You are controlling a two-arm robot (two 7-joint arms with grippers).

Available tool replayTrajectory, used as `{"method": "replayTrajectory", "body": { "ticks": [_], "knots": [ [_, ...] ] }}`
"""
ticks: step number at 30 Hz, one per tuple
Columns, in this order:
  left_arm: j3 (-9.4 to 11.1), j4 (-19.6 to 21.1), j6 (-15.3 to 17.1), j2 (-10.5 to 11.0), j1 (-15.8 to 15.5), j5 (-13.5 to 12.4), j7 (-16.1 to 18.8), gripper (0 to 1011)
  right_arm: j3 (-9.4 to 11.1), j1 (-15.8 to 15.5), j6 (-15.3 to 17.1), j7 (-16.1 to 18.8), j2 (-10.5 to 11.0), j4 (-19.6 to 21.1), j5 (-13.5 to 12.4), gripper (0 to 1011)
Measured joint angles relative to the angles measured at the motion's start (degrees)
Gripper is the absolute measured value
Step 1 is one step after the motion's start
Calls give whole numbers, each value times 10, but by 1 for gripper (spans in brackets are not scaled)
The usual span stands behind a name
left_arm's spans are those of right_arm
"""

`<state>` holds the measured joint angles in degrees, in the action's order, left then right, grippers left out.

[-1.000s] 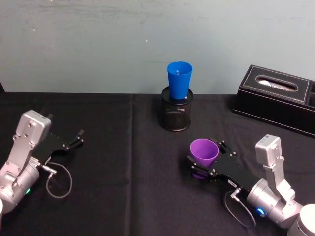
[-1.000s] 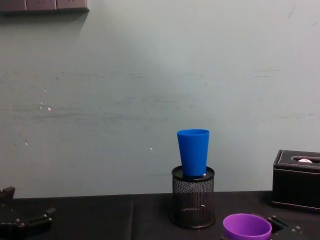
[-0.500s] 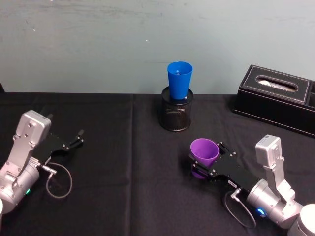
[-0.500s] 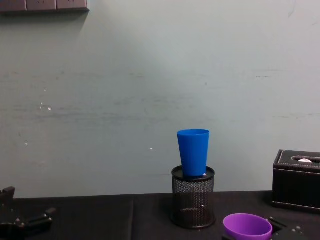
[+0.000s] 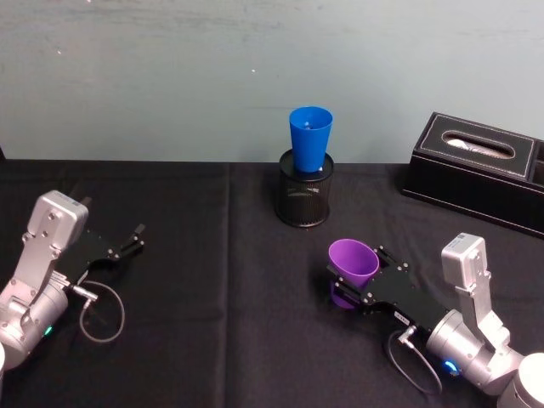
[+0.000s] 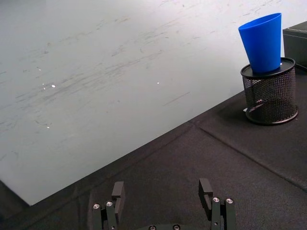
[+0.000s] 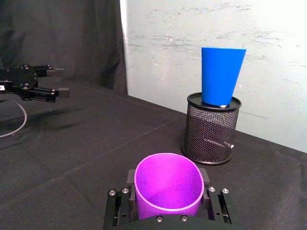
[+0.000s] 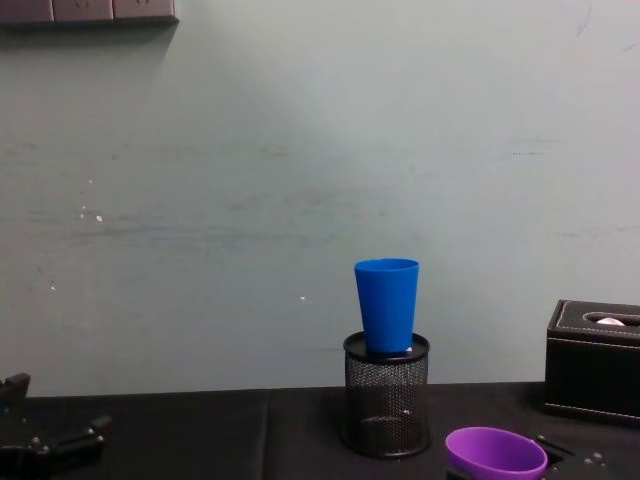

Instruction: Pick up one cup with a gripper and tap it against the other cup.

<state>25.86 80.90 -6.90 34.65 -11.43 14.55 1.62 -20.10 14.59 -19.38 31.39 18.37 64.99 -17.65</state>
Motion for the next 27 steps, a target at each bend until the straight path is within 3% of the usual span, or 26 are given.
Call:
{"method": "replayTrajectory", "body": {
  "ticks": [27],
  "knots": [
    [0,0,0,0,0,0,0,1011,0,0,0,-2,1,4,6,734]
  ]
}}
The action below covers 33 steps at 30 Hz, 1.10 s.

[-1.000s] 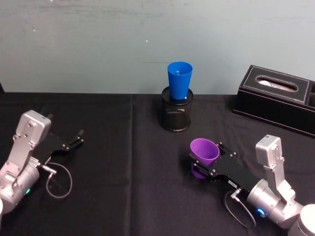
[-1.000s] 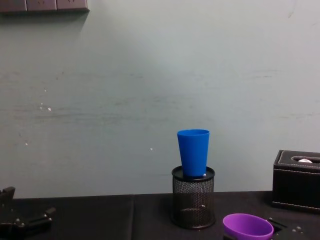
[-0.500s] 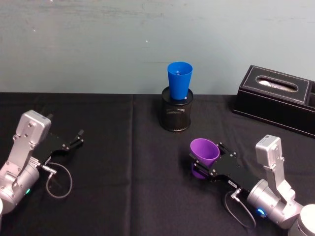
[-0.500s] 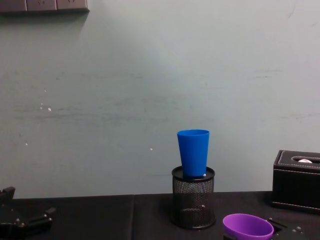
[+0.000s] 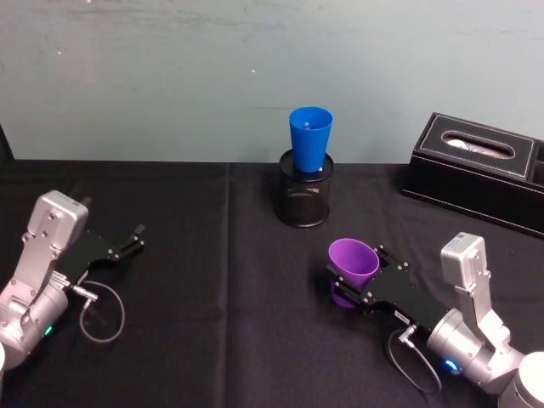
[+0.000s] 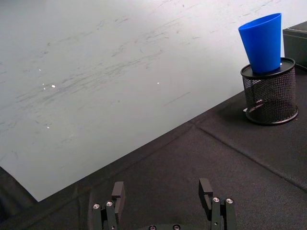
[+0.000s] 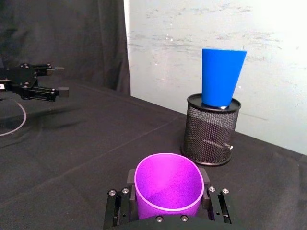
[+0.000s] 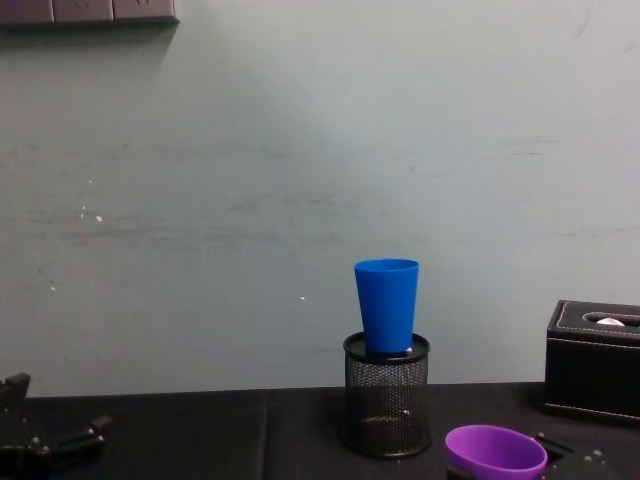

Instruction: Pick up one cup with a gripper and tap it against the other cup.

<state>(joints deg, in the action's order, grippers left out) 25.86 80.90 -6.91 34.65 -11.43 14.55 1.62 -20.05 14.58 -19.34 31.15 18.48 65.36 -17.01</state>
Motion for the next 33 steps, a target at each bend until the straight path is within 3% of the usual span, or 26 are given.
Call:
{"method": "replayTrajectory", "body": {
  "ticks": [16,33],
  "knots": [
    [0,0,0,0,0,0,0,1011,8,-1,2,-27,3,37,26,734],
    [0,0,0,0,0,0,0,1011,31,-4,-4,-41,-7,78,15,734]
  ]
}}
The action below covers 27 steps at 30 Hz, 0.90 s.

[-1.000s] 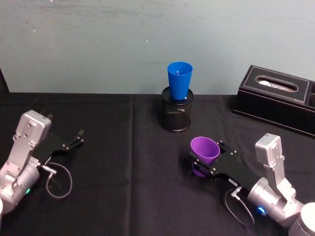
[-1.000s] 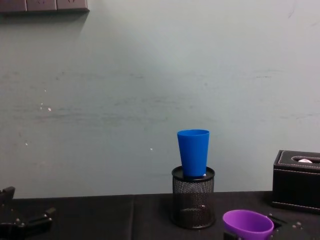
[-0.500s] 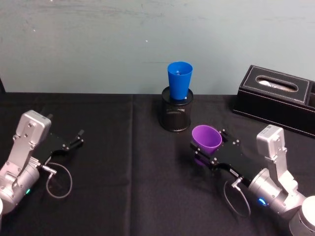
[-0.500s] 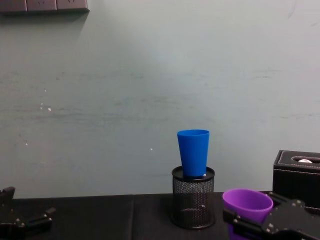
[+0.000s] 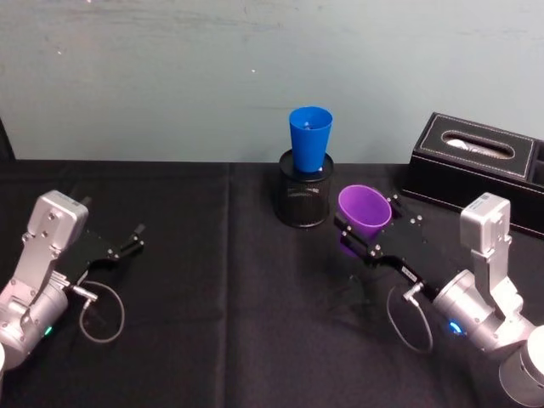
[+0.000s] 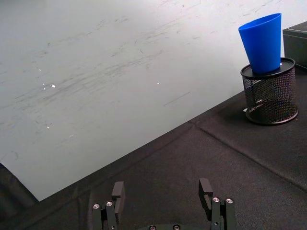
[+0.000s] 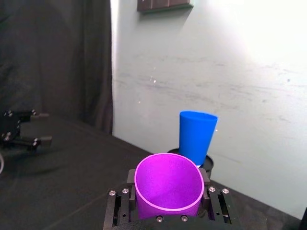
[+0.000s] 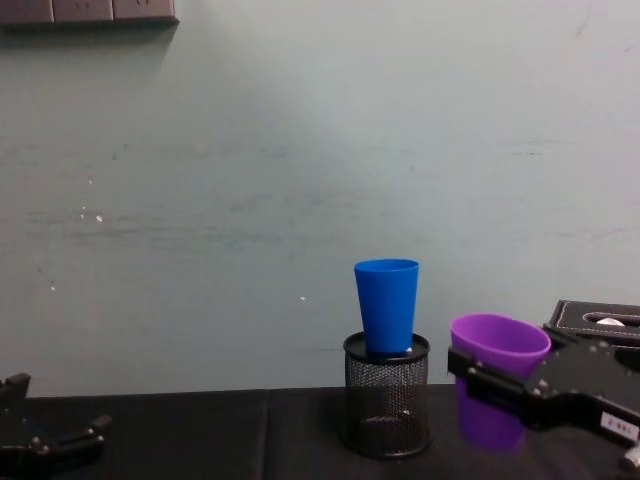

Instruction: Pick up one cup with a gripper and tap it against the other cup.

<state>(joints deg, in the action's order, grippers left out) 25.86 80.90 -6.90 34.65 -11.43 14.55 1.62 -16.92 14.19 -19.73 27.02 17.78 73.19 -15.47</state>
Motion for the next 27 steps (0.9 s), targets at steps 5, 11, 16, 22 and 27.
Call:
{"method": "replayTrajectory", "body": {
  "ticks": [5,11,16,22,27],
  "knots": [
    [0,0,0,0,0,0,0,1011,6,3,0,-6,-6,3,-3,734],
    [0,0,0,0,0,0,0,1011,10,13,-1,-9,-11,2,-3,734],
    [0,0,0,0,0,0,0,1011,12,14,-1,-8,-11,3,-5,734],
    [0,0,0,0,0,0,0,1011,11,14,-1,-8,-11,2,-5,734],
    [0,0,0,0,0,0,0,1011,11,14,-1,-7,-11,2,-5,734]
  ]
}}
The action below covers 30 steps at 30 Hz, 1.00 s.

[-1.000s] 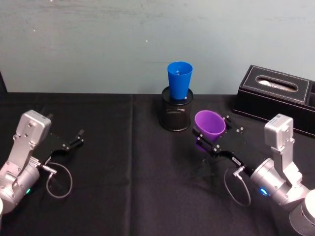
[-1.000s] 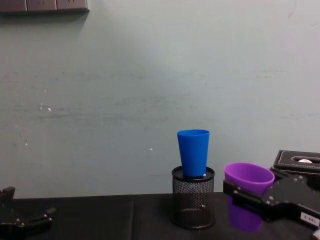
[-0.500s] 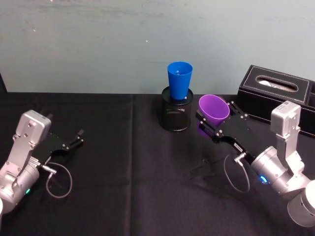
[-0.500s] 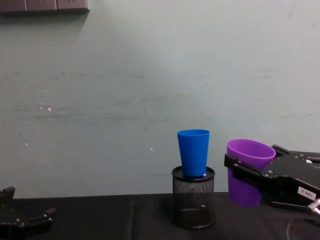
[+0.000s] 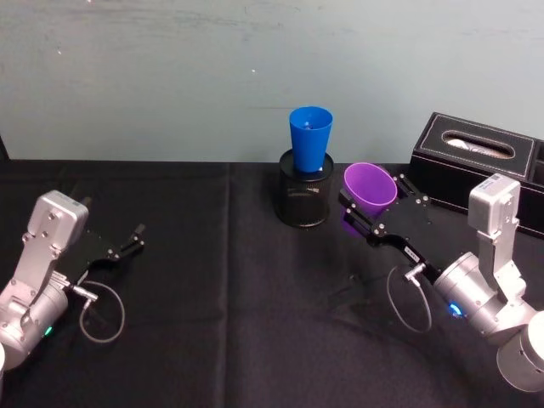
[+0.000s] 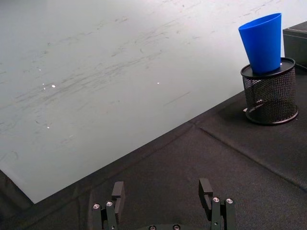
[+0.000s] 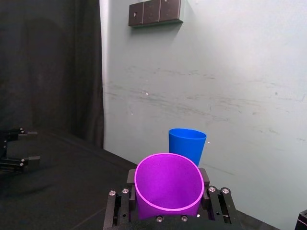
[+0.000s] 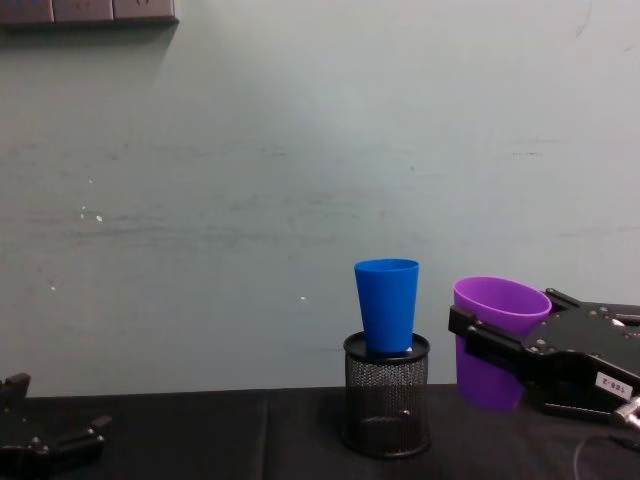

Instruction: Pick up one cup with a gripper and tap it against the other cup.

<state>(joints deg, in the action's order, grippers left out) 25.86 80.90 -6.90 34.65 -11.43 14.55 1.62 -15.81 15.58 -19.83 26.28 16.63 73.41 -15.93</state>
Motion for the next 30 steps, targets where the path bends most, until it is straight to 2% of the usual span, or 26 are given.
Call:
{"method": "replayTrajectory", "body": {
  "ticks": [10,16,30],
  "knots": [
    [0,0,0,0,0,0,0,1011,-1,0,0,0,0,-1,0,734],
    [0,0,0,0,0,0,0,1011,-1,18,-4,5,-12,-30,-4,734],
    [0,0,0,0,0,0,0,1011,-3,61,-12,-26,-39,-79,32,734]
  ]
}}
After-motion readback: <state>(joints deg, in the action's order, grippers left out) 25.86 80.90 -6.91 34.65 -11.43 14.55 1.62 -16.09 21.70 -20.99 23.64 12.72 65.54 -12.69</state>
